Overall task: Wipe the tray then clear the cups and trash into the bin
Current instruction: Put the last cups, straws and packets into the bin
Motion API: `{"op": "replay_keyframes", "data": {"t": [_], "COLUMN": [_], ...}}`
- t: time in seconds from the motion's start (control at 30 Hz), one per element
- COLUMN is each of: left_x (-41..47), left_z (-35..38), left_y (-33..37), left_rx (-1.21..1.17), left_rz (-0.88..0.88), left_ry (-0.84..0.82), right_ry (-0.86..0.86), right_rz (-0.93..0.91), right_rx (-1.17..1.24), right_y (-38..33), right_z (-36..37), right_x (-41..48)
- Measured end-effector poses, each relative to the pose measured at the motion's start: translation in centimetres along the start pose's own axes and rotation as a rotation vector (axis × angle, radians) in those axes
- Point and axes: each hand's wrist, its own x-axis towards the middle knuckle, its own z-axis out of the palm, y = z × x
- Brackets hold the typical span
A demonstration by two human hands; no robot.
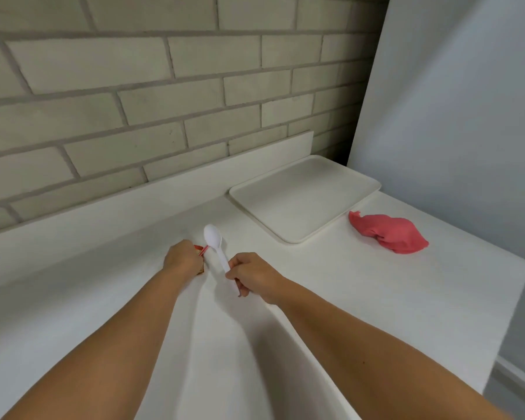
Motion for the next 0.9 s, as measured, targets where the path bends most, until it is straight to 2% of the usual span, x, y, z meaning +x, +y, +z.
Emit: {"op": "replay_keyframes", "data": {"t": [0.13,0.23,0.4,0.57,0.7,0.9], "left_x": [-2.7,-5.0,-10.8,-16.4,-20.7,-26.9], "left_z": [1.4,2.7,5.1,7.2,8.9,12.3], "left_y": [1.0,2.4,7.4,12.0,15.1,19.2], "left_rx": [0.008,-0.127,-0.377,-0.399,-0.437,-0.481], "left_rz": [0.114,0.180,0.245,0.331,0.383,0.484], "left_ry": [0.026,0.071,0.025,0.060,0.059,-0.003], "right_ry": [-0.008,0.017,0.084,0.117,0.100,0.125], "right_rz": [0.030,0.046,0.051,0.026,0.093,0.186], "right_rx": [-0.040,-0.056,-0.107,-0.160,-0.267,-0.267], "right_y": [1.1,2.2,4.3,6.2,8.7,13.5], "right_z": [-2.4,-5.0,-9.5,-14.1,-18.2,-22.7], "right_x": [-2.9,-5.3,-10.2,-16.0,-21.0,-27.3]}}
